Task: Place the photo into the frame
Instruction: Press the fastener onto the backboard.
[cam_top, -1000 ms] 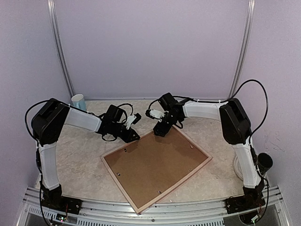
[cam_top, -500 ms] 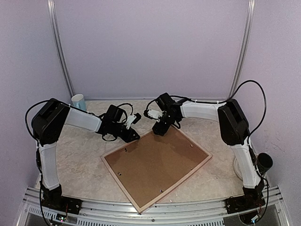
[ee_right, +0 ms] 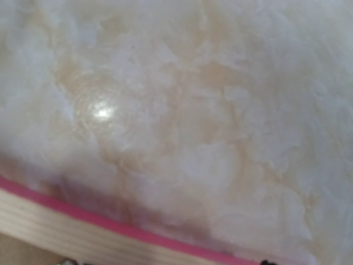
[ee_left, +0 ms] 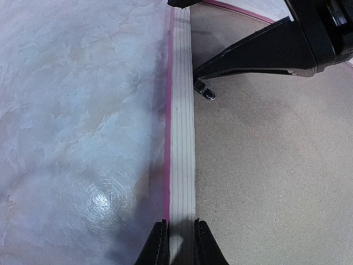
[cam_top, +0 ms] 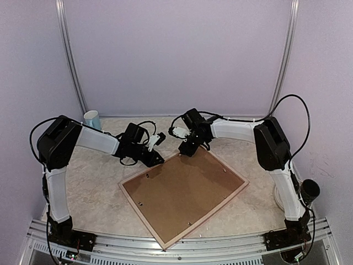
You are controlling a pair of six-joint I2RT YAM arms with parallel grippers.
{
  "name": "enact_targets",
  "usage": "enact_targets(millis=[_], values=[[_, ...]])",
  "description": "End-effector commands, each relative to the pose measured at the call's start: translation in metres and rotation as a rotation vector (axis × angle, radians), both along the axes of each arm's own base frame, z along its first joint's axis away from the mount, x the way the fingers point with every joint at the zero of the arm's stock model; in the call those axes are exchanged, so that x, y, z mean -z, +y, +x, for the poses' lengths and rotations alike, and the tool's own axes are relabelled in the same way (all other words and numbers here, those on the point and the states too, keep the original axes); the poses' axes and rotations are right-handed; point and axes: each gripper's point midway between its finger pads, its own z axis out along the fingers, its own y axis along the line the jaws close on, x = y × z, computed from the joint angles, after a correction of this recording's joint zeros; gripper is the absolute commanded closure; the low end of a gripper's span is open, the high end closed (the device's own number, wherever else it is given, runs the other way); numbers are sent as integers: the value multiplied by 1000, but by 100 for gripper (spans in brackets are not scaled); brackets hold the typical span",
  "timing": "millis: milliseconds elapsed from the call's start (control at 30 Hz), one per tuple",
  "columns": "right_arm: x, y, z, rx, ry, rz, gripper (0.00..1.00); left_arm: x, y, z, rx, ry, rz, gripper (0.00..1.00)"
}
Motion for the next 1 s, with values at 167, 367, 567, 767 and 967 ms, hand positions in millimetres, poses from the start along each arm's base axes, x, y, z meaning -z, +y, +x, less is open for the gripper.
enact_targets(millis=[167,367,567,767,967], values=[[38,1,-18,-48,86,-52,35,38,0,-22,14,94,78,98],[43,7,-25,-82,97,-50,35,39,-1,-21,15,93,78,98],[47,15,-36,-147,85,-57,35,40,-3,-22,19,97,76,98],[47,19,-38,-162,77,-62,34,41,-3,-22,20,99,78,98],[45,29,-45,-207,96,-12,33,43,-5,-22,22,102,77,98]])
